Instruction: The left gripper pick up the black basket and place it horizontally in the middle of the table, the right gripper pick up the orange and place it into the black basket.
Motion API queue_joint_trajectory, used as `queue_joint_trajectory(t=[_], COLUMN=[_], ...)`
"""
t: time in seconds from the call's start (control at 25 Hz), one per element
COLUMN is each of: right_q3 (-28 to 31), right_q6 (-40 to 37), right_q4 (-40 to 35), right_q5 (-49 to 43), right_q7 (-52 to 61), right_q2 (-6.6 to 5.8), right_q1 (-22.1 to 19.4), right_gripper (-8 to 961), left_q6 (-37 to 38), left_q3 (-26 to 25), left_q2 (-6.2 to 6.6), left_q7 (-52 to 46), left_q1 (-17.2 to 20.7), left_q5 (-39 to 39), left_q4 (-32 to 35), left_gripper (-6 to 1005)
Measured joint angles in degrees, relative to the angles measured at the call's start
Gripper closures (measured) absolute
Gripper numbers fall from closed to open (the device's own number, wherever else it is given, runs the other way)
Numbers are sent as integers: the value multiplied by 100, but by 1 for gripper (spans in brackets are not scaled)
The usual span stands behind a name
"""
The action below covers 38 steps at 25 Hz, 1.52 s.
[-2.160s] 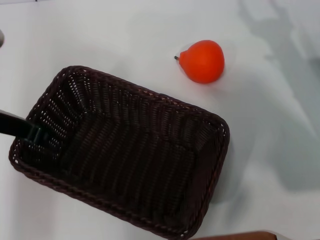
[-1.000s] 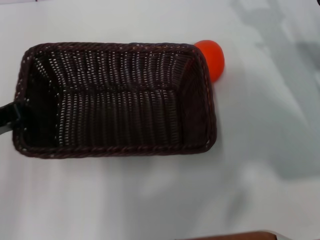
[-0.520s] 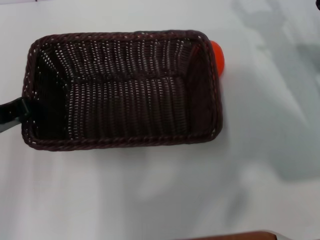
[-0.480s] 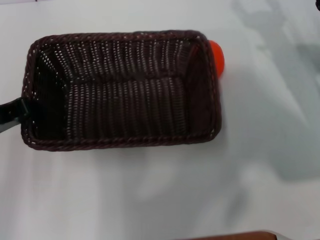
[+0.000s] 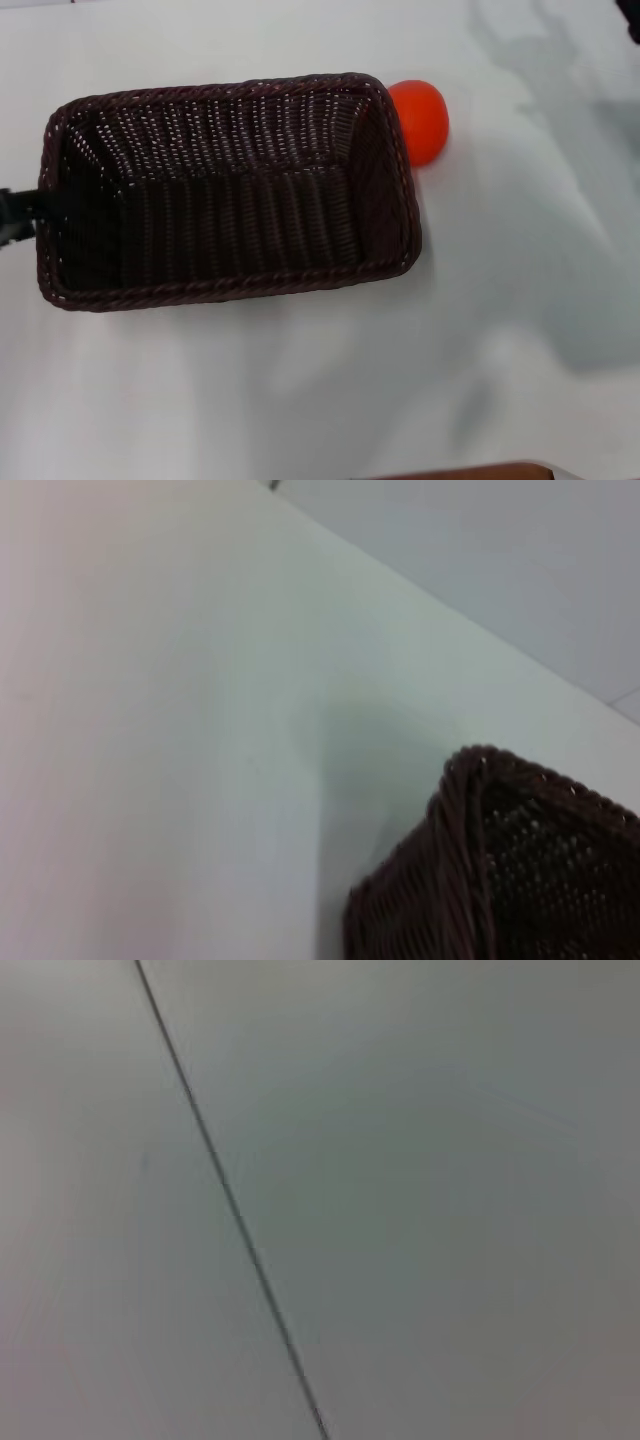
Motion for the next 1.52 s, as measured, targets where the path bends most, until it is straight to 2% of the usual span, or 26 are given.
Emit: queue_joint_trajectory(t=[0.24, 0.4, 0.56, 0.72, 0.96, 1.08, 1.36, 1.52], right_q3=[-914, -1428, -1768, -2045, -2570, -2628, -2744, -2954], right_q6=[-177, -677, -1171, -1421, -1594, -1802, -2204, -2218], right_q4=[-9, -10, -10, -9, -8, 6, 60, 78], right_q5=[-14, -13, -13, -10, -12, -11, -11, -11], right_q7=[-126, -309, -322, -335, -359, -360, -325, -322], right_q2=[-18, 7, 19, 20, 18, 26, 35, 30], right_q1=[-36, 14, 103, 219, 385, 430, 444, 491], right_gripper=[7, 7, 7, 7, 8, 8, 31, 55], left_q6=[-274, -223, -157, -121, -81, -89, -224, -353], left_q3=[-1019, -1683, -1954, -1958, -1872, -1844, -1818, -1707], left_q2=[-12, -28, -32, -29, -46, -35, -26, -45], left_q7=[628, 1557, 2169, 2500, 2925, 3033, 3277, 4015], left_q1=[-80, -62, -92, -161, -306, -383, -498, -475], left_q5=[-256, -1211, -2109, -2649, -3012, -3112, -3163, -3519], left_q4=[-175, -141, 142, 514, 1034, 1241, 1387, 1513], left_gripper=[319, 213, 107, 103, 103, 103, 104, 105])
